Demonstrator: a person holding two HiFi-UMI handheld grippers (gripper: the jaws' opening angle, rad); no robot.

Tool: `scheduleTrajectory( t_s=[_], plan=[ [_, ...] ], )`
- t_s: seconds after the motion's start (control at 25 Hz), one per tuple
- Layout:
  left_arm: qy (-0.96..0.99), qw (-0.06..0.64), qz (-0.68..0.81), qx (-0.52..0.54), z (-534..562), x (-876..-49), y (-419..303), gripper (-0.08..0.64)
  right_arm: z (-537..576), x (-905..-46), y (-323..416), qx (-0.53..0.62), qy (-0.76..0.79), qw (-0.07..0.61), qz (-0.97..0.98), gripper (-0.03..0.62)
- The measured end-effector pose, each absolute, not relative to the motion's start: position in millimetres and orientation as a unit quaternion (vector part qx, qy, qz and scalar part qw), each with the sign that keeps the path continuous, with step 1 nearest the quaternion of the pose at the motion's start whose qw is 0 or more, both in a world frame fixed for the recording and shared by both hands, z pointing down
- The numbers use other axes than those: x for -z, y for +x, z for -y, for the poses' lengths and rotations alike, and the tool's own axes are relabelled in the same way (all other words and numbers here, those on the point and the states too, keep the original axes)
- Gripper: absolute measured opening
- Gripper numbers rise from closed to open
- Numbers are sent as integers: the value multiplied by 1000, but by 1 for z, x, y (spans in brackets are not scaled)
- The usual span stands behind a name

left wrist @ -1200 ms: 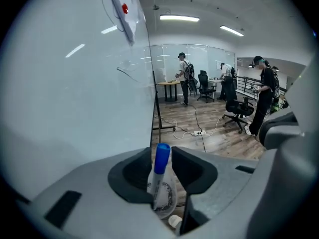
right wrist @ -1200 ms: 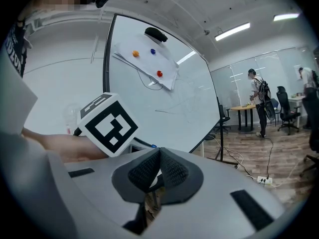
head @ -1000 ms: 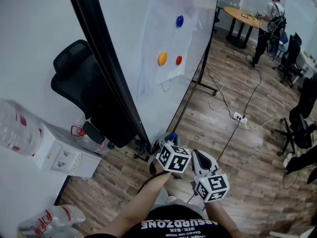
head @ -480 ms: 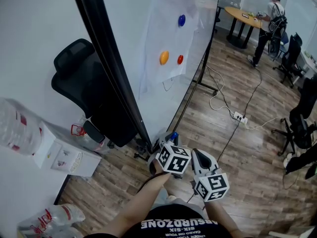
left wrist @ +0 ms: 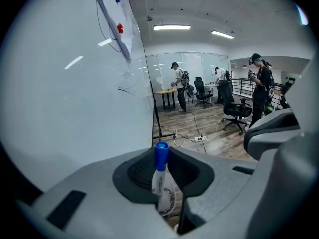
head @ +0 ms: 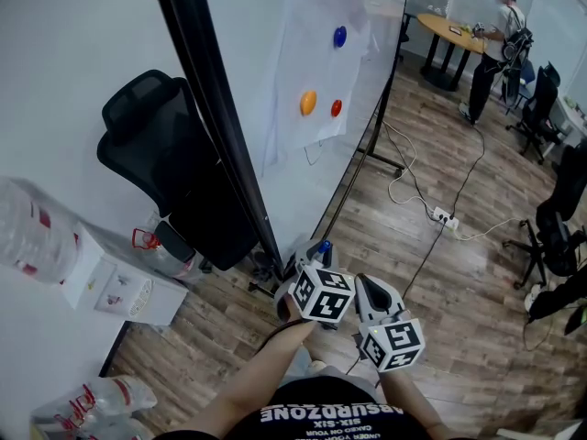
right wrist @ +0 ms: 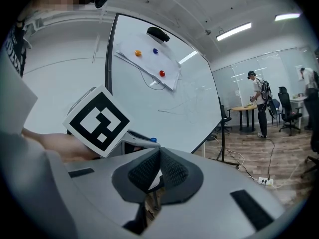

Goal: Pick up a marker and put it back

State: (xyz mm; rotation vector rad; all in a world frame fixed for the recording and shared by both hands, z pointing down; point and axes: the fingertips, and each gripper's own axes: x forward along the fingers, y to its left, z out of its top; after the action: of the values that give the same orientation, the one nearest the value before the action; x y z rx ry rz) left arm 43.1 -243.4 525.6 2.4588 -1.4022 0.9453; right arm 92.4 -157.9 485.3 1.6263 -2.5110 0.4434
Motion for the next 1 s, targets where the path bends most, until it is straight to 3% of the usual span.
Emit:
scheduleTrajectory(
  t_s=[1.0],
  plan=[
    [842, 78, 480, -233, 229, -475, 44, 78, 143, -478, 91, -140, 534, 50, 833, -2]
  ],
)
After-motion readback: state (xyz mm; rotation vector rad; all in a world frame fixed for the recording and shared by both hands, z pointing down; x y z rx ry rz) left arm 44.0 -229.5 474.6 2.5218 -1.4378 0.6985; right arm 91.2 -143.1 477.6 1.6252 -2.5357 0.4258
